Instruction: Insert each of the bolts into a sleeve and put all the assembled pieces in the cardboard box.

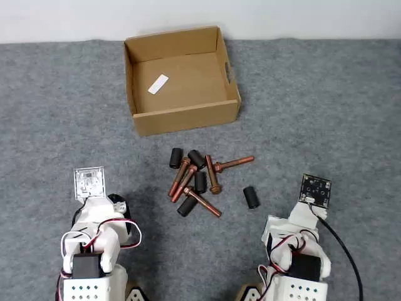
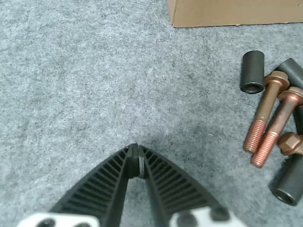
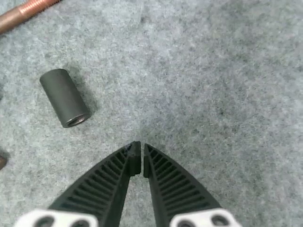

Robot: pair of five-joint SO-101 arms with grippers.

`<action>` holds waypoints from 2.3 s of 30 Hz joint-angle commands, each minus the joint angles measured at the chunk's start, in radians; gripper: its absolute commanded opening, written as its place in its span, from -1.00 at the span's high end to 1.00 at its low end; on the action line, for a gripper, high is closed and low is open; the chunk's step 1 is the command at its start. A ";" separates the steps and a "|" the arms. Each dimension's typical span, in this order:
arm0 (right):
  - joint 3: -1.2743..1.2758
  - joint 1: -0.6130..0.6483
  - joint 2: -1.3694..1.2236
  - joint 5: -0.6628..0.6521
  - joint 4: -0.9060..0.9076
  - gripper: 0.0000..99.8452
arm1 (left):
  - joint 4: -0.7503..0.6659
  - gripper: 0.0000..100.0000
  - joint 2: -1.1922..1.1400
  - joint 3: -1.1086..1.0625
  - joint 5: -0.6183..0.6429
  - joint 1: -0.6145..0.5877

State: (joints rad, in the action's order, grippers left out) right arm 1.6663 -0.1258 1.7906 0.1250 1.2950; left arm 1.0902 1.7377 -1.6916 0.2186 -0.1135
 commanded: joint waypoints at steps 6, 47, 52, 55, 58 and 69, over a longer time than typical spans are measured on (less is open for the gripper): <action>0.017 0.028 0.015 -0.003 -0.025 0.98 | 0.005 0.99 0.005 0.004 0.009 -0.006; -1.257 0.401 -1.592 -0.328 0.306 0.98 | 0.005 0.99 0.005 0.004 0.009 -0.006; -1.234 0.398 -1.656 -0.290 0.157 0.82 | 0.005 0.99 0.005 0.004 0.009 -0.006; -1.189 0.403 -1.656 -0.285 0.087 0.63 | 0.005 0.99 0.005 0.004 0.009 -0.006; -1.148 0.395 -1.656 -0.287 0.038 0.57 | 0.005 0.99 0.005 0.004 0.009 -0.006; -1.019 0.401 -1.667 -0.298 -0.162 0.60 | 0.005 0.99 0.005 0.004 0.009 -0.006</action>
State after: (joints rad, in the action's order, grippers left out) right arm 0.6414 0.2685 0.1212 -0.1695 1.1799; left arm 1.0902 1.7377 -1.6916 0.2186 -0.1135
